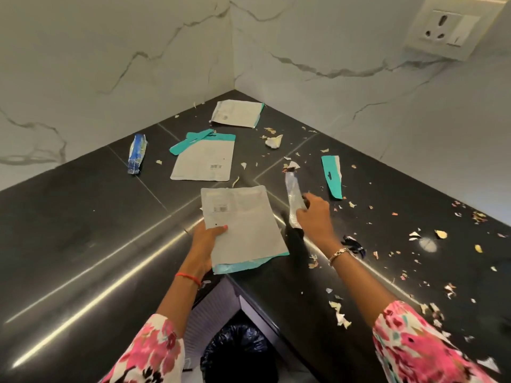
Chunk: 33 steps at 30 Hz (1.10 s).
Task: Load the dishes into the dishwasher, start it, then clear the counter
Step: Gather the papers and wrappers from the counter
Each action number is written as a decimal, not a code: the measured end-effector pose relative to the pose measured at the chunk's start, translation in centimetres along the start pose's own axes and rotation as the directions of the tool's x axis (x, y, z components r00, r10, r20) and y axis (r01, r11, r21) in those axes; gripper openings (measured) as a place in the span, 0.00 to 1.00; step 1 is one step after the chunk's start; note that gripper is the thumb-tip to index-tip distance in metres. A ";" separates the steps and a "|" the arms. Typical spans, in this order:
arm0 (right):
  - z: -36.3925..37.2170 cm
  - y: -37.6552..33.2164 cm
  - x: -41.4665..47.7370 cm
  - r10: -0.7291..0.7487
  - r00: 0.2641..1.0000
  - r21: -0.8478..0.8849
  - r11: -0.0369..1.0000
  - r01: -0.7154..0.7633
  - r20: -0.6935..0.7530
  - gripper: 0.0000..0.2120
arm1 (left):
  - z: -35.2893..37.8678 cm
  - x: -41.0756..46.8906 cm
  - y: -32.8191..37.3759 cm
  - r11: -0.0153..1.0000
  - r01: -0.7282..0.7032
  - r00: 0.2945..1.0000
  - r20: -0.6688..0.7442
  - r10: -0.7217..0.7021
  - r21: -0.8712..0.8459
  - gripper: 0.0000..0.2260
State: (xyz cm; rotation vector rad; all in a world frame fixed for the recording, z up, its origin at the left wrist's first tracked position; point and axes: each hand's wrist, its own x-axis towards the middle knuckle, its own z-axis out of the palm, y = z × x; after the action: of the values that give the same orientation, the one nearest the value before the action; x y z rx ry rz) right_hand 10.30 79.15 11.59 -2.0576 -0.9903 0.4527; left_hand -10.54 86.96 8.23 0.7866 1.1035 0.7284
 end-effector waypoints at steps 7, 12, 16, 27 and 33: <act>6.2 -3.8 -3.2 -0.221 0.960 -0.097 0.966 0.239 0.171 0.21 | 2.0 0.5 -0.1 0.990 0.104 0.980 0.182 -0.085 -0.099 0.16; 8.1 -4.2 -4.5 -0.234 0.953 -0.145 0.954 0.264 0.194 0.16 | 2.7 1.5 -0.1 0.996 0.044 0.983 0.184 -0.029 -0.079 0.12; 6.6 -3.9 -3.0 -0.067 0.953 0.015 0.998 0.066 0.296 0.19 | 3.0 2.8 0.4 0.998 0.018 0.988 0.154 -0.007 -0.068 0.10; -3.0 5.4 9.4 0.263 0.949 -0.251 0.920 -0.300 -0.171 0.24 | 6.5 7.8 1.7 0.994 -0.063 0.995 0.086 0.055 0.091 0.08; -3.0 7.8 14.1 0.260 0.957 -0.271 0.919 -0.286 -0.127 0.26 | 8.6 10.2 1.9 0.990 -0.045 0.999 0.020 0.043 0.135 0.09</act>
State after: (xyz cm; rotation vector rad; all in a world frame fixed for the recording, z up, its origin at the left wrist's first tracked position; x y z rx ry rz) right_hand 24.85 85.61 7.59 -2.4726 -0.7508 0.3724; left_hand 0.35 94.85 7.03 0.9329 1.1321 0.6878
